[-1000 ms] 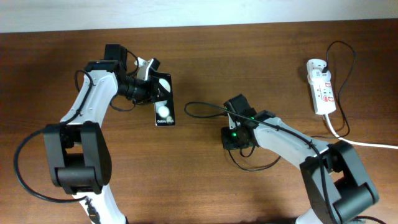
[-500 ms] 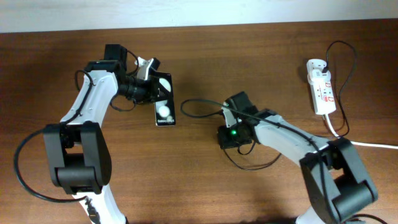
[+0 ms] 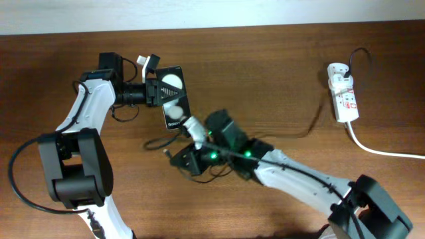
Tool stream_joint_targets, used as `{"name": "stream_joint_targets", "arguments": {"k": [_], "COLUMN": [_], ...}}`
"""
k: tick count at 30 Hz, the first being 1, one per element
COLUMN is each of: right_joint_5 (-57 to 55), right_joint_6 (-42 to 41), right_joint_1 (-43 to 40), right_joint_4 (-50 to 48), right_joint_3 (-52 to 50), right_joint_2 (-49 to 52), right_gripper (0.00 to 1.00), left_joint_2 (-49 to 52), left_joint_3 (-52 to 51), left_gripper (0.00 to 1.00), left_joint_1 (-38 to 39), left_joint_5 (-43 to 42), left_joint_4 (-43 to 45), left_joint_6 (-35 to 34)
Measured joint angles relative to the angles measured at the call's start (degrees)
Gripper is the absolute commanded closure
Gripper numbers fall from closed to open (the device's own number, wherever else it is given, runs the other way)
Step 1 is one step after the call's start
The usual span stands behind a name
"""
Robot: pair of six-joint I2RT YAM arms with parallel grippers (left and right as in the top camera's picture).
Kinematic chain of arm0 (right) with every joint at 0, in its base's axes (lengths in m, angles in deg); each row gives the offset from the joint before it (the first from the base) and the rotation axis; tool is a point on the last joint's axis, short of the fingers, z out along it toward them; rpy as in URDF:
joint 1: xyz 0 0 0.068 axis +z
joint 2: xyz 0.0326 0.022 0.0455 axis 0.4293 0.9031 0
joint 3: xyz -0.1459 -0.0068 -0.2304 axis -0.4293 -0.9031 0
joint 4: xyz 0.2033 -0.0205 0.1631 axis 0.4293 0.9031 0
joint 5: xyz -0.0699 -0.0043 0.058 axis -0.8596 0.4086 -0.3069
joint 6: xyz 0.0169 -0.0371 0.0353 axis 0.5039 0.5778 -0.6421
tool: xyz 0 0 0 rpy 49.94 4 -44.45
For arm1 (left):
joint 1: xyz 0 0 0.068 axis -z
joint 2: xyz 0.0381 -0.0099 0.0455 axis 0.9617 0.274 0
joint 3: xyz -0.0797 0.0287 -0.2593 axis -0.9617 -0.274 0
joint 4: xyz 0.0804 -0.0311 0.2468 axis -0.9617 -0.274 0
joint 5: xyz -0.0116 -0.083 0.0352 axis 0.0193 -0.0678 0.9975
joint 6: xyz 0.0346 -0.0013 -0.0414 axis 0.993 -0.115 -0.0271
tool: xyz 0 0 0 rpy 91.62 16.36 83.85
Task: Plug charger to phone and switch on socket
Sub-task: 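Lift the cable end with the right gripper toward the phone's bottom port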
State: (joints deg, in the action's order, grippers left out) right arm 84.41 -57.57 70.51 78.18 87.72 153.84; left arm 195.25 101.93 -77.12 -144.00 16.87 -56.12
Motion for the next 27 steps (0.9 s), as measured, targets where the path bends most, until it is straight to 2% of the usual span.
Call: {"name": "stream_joint_targets", "arguments": {"k": [4, 8, 12, 16, 21, 27], "right_joint_5": [-8.13, -8.9, -3.54, 3.72, 5.09, 5.09], "right_joint_6": [-4.04, -5.62, -5.49, -3.76, -2.49, -3.85], "right_joint_1": [0.15, -2.34, -4.48, -7.32, -7.28, -7.28], "right_joint_4": [-3.04, -3.08, -3.08, 1.95, 0.02, -6.32], "right_joint_3": [0.0, 0.0, 0.0, 0.0, 0.0, -0.02], "right_joint_2": [0.0, 0.0, 0.0, 0.0, 0.0, 0.0], "right_gripper": [0.96, 0.96, 0.96, 0.96, 0.96, 0.96], "left_joint_2": [0.0, 0.0, 0.0, 0.0, 0.0, 0.0], "left_joint_3": [0.0, 0.0, -0.07, -0.11, -0.11, -0.11], "left_gripper": [1.0, 1.0, 1.0, 1.0, 1.0, 1.0], "left_joint_1": [0.0, 1.03, 4.22, 0.79, -3.41, -2.56], "left_joint_5": [0.28, 0.52, 1.49, 6.82, 9.79, 8.94], "left_joint_4": [-0.28, -0.28, 2.16, 4.59, 4.42, 4.02], "left_joint_6": [-9.03, -13.64, -17.99, -23.26, -25.53, -25.64]}}
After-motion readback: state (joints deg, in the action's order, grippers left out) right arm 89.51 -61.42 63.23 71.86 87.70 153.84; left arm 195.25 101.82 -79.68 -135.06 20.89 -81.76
